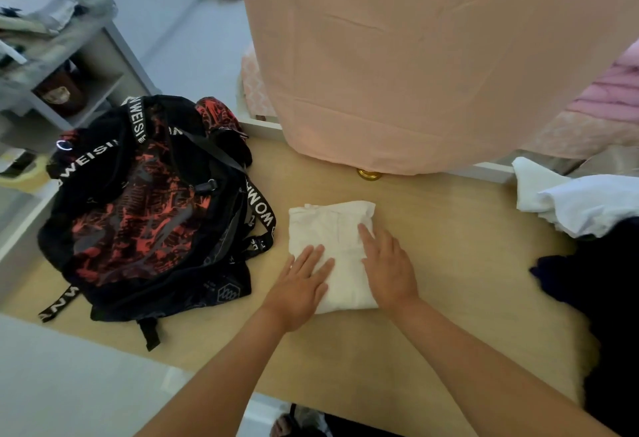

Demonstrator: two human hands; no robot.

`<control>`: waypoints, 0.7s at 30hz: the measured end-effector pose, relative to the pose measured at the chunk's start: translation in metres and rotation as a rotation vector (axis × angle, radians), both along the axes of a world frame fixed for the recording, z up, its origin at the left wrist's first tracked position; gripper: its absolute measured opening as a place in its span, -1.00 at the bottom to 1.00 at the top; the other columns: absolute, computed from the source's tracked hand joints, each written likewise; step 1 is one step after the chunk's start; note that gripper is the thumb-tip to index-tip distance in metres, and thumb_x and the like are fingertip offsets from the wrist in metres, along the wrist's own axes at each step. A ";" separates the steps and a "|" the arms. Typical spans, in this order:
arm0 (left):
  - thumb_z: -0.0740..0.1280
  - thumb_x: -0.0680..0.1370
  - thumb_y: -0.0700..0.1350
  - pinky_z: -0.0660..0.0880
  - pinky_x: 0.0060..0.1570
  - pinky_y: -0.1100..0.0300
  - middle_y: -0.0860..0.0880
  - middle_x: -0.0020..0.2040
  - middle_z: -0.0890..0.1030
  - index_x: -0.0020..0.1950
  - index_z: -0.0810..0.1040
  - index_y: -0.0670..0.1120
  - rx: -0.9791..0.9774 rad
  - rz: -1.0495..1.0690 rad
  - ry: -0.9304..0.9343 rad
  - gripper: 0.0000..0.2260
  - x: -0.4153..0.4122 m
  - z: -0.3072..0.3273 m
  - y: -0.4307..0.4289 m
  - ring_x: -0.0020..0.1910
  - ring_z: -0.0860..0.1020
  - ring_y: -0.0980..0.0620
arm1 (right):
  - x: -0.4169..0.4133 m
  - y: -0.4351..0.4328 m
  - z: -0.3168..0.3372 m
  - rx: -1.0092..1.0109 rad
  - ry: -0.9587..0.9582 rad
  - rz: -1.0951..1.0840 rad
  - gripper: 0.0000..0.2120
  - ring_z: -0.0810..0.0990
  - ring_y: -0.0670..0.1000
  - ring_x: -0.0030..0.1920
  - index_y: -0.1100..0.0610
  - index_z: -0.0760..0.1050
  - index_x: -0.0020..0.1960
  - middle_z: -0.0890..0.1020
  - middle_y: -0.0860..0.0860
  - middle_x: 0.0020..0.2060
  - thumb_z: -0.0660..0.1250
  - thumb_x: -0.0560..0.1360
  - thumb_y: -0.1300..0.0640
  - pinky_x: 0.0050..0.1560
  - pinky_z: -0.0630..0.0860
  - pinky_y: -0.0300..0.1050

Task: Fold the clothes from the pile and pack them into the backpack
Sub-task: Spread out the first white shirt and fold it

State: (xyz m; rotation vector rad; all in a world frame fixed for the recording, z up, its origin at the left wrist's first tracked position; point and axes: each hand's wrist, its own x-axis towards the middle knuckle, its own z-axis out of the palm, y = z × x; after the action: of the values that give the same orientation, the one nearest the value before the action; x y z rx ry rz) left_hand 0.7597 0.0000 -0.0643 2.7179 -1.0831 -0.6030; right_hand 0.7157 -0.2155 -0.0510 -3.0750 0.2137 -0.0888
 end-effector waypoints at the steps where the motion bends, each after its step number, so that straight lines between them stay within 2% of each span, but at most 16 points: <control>1: -0.21 0.63 0.16 -0.16 0.54 -0.06 0.02 0.60 -0.19 0.61 -0.01 0.10 -0.026 -0.001 -0.024 -0.46 -0.001 0.000 0.000 0.56 -0.28 0.03 | -0.002 -0.002 -0.005 -0.066 -0.137 0.186 -0.53 0.56 0.17 0.14 0.08 0.39 0.46 0.51 0.15 0.29 0.24 0.55 0.15 0.08 0.51 0.09; 2: -0.14 0.65 0.14 -0.12 0.53 -0.09 -0.02 0.61 -0.11 0.60 0.07 0.08 -0.054 -0.003 -0.085 -0.49 -0.003 -0.001 0.000 0.58 -0.20 -0.02 | -0.005 -0.004 -0.009 -0.072 -0.211 0.379 -0.57 0.52 0.18 0.23 0.08 0.44 0.42 0.51 0.14 0.34 0.21 0.55 0.13 0.21 0.45 0.11; 3: -0.05 0.66 0.11 -0.04 0.52 -0.13 -0.08 0.61 0.02 0.57 0.19 0.05 -0.091 -0.003 -0.185 -0.53 -0.006 0.000 0.000 0.59 -0.05 -0.09 | -0.010 -0.007 -0.013 -0.034 -0.200 0.519 -0.57 0.46 0.17 0.31 0.09 0.45 0.42 0.48 0.13 0.38 0.19 0.57 0.05 0.33 0.36 0.10; 4: 0.06 0.66 0.08 0.06 0.49 -0.14 -0.12 0.57 0.20 0.50 0.34 0.02 -0.145 0.000 -0.290 -0.58 -0.009 0.001 -0.001 0.55 0.15 -0.15 | -0.016 -0.010 -0.016 0.030 -0.112 0.582 -0.50 0.39 0.15 0.41 0.10 0.40 0.46 0.42 0.11 0.45 0.18 0.58 -0.07 0.42 0.25 0.08; 6: 0.22 0.62 0.01 0.27 0.39 -0.11 -0.10 0.38 0.48 0.30 0.55 -0.02 -0.297 0.019 -0.442 -0.71 -0.015 0.002 0.000 0.35 0.45 -0.17 | -0.026 -0.016 -0.021 0.106 0.144 0.572 -0.25 0.13 0.10 0.57 0.10 0.15 0.59 0.16 0.09 0.58 0.17 0.52 -0.24 0.53 0.03 0.07; 8: 0.29 0.58 0.08 0.33 0.35 -0.07 -0.08 0.32 0.52 0.25 0.58 -0.03 -0.375 0.027 -0.412 -0.68 -0.021 -0.001 0.008 0.31 0.48 -0.15 | -0.029 -0.019 -0.024 0.092 0.260 0.544 -0.11 -0.06 0.06 0.60 0.10 -0.02 0.62 -0.02 0.08 0.61 0.22 0.41 -0.18 0.55 -0.09 0.06; 10: 0.30 0.50 0.25 0.20 0.45 -0.05 -0.06 0.48 0.37 0.43 0.44 -0.01 -0.274 0.015 -0.245 -0.43 -0.024 -0.006 0.020 0.47 0.30 -0.12 | -0.026 -0.017 -0.026 0.103 0.270 0.525 -0.07 0.03 0.09 0.59 0.13 0.03 0.61 0.06 0.11 0.60 0.31 0.33 -0.03 0.56 0.02 0.09; 12: 0.32 0.39 0.27 0.08 0.50 -0.02 -0.01 0.56 0.20 0.53 0.28 0.03 -0.190 -0.006 -0.150 -0.25 -0.019 -0.008 0.029 0.55 0.12 -0.06 | -0.019 -0.013 -0.022 0.207 0.226 0.480 -0.15 0.27 0.14 0.52 0.16 0.23 0.55 0.27 0.14 0.53 0.37 0.29 0.09 0.48 0.28 0.15; 13: 0.34 0.37 0.23 0.12 0.49 -0.02 0.00 0.55 0.21 0.52 0.28 0.05 -0.199 0.012 -0.096 -0.26 -0.014 -0.006 0.030 0.54 0.14 -0.03 | -0.015 -0.012 -0.020 0.303 0.192 0.426 -0.23 0.39 0.14 0.45 0.14 0.35 0.50 0.39 0.13 0.47 0.38 0.29 0.10 0.39 0.41 0.15; 14: 0.37 0.38 0.16 0.24 0.45 -0.03 0.01 0.51 0.30 0.48 0.32 0.05 -0.247 0.065 -0.045 -0.32 -0.008 -0.001 0.028 0.50 0.24 -0.03 | -0.010 -0.011 -0.010 0.406 0.193 0.359 -0.32 0.49 0.11 0.37 0.10 0.46 0.42 0.49 0.09 0.39 0.39 0.29 0.10 0.30 0.50 0.11; 16: 0.39 0.38 0.04 0.48 0.19 0.05 0.06 0.26 0.54 0.33 0.43 0.06 -0.368 0.243 0.049 -0.49 0.005 0.020 0.025 0.25 0.50 0.00 | 0.003 -0.012 0.019 0.579 0.310 0.207 -0.49 0.61 0.01 0.15 -0.01 0.61 0.24 0.66 -0.04 0.17 0.39 0.28 0.04 0.12 0.57 -0.05; 18: 0.39 0.38 0.05 0.53 -0.11 0.12 0.13 -0.03 0.61 0.17 0.46 0.11 -0.444 0.370 0.145 -0.64 0.016 0.042 0.024 -0.05 0.59 0.09 | 0.015 -0.020 0.040 0.750 0.515 0.080 -0.61 0.64 0.01 -0.03 -0.01 0.66 0.00 0.69 -0.04 -0.07 0.34 0.21 -0.04 -0.05 0.54 -0.04; 20: 0.41 0.41 0.09 0.51 -0.23 0.16 0.13 -0.15 0.60 0.11 0.44 0.14 -0.482 0.458 0.251 -0.68 0.022 0.054 0.023 -0.20 0.57 0.16 | 0.021 -0.030 0.051 0.918 0.560 -0.061 -0.65 0.66 0.06 -0.05 0.07 0.65 -0.04 0.68 0.04 -0.10 0.35 0.21 0.00 -0.17 0.53 -0.07; 21: 0.43 0.43 0.09 0.50 -0.24 0.19 0.13 -0.14 0.59 0.12 0.43 0.14 -0.501 0.521 0.307 -0.68 0.025 0.056 0.022 -0.19 0.56 0.18 | 0.021 -0.033 0.053 0.995 0.536 -0.153 -0.71 0.66 0.04 -0.06 0.06 0.65 -0.01 0.68 0.03 -0.09 0.38 0.27 0.07 -0.21 0.53 -0.11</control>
State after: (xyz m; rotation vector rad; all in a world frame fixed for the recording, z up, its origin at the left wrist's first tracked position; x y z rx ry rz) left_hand 0.7848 0.0222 -0.0083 2.2307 -0.3578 -0.5413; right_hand 0.7371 -0.2488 0.0019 -2.0244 0.3698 0.6345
